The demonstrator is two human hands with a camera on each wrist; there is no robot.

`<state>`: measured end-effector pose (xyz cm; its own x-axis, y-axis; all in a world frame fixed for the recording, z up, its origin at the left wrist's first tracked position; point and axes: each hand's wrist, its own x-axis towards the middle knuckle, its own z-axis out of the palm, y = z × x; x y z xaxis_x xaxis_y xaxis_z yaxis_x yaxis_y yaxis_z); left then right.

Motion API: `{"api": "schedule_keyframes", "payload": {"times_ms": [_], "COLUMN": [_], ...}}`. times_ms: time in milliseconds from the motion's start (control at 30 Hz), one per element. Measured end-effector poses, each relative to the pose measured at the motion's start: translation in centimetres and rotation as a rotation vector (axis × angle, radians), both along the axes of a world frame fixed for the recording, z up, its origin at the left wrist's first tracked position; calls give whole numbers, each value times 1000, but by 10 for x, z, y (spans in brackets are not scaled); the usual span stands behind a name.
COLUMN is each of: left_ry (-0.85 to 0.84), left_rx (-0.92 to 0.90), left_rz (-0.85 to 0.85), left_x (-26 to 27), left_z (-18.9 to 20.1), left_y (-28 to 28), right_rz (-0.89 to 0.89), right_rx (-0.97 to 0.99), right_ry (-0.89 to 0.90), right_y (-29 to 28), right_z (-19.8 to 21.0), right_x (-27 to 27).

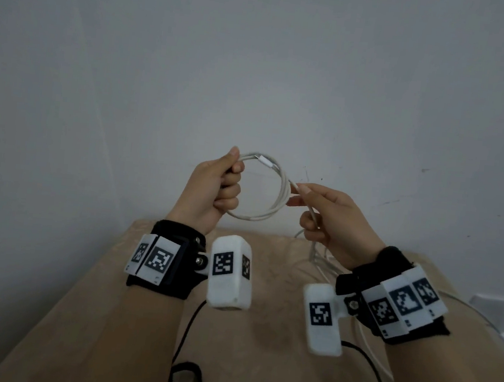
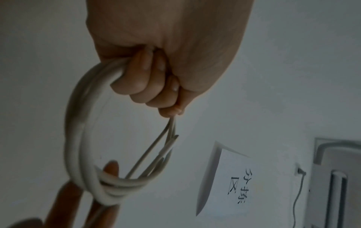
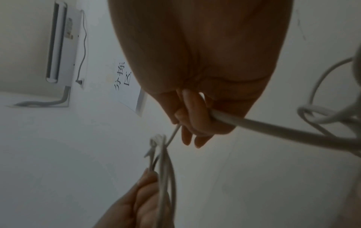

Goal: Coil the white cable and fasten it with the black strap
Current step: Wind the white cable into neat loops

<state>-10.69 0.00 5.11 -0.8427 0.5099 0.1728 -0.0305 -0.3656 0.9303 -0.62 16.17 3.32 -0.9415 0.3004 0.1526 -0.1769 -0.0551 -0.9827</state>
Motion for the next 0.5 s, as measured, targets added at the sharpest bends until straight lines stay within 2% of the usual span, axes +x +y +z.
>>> {"api": "schedule_keyframes", "payload": {"times_ms": [100,200,500], "left_ry": [-67,-37,-47], "left_rx": [59,35,16], "left_rz": [-12,46,52], "left_x": [1,2,4], "left_z": [0,-2,-4], "left_y": [3,7,11], "right_rz": [25,21,-122], "right_rx": [29,17,88], "right_ry": [15,48,124], "right_y": [-6,-10,-19], "right_z": [-2,-2,-3], "right_x": [-2,-3,-5]}}
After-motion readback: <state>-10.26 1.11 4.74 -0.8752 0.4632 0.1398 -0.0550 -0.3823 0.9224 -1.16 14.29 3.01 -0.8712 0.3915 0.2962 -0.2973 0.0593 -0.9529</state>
